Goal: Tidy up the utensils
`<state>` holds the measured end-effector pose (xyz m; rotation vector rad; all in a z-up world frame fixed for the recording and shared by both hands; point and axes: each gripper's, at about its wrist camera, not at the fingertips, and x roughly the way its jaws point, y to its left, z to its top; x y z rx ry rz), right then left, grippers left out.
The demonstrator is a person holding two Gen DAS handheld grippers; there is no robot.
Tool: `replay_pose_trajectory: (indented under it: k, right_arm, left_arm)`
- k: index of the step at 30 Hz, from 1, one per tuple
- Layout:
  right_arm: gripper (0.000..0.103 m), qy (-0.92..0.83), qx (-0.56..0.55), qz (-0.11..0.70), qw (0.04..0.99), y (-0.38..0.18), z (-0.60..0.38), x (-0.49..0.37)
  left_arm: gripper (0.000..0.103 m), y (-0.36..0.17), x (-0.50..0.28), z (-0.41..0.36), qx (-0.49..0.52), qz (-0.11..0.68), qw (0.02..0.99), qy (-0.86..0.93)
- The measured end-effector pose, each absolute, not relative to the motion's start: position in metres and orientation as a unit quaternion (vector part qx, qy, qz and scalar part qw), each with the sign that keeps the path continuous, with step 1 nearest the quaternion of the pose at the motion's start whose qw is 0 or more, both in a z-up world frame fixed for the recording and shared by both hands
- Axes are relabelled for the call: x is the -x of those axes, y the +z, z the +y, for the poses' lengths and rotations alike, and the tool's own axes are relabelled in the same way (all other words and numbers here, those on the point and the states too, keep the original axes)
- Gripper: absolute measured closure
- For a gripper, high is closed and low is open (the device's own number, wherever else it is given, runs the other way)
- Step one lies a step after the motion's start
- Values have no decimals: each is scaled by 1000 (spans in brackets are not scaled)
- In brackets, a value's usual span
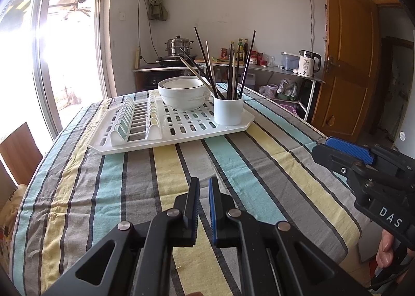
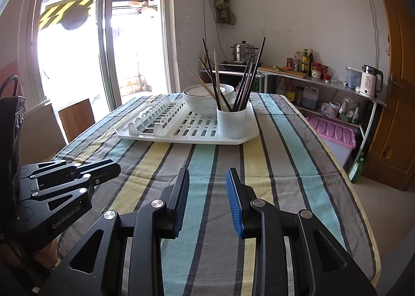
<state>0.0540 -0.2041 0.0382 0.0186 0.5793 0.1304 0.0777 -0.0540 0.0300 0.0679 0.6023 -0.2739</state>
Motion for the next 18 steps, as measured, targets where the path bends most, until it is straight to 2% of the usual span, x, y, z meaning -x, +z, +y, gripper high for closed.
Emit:
replay_pose_trajectory:
  k: [18]
  right_arm:
    - [73,64,-11,287,956,35,-205,-55]
  left_arm:
    - [97,25,-79,-57,-30,297,944,-138]
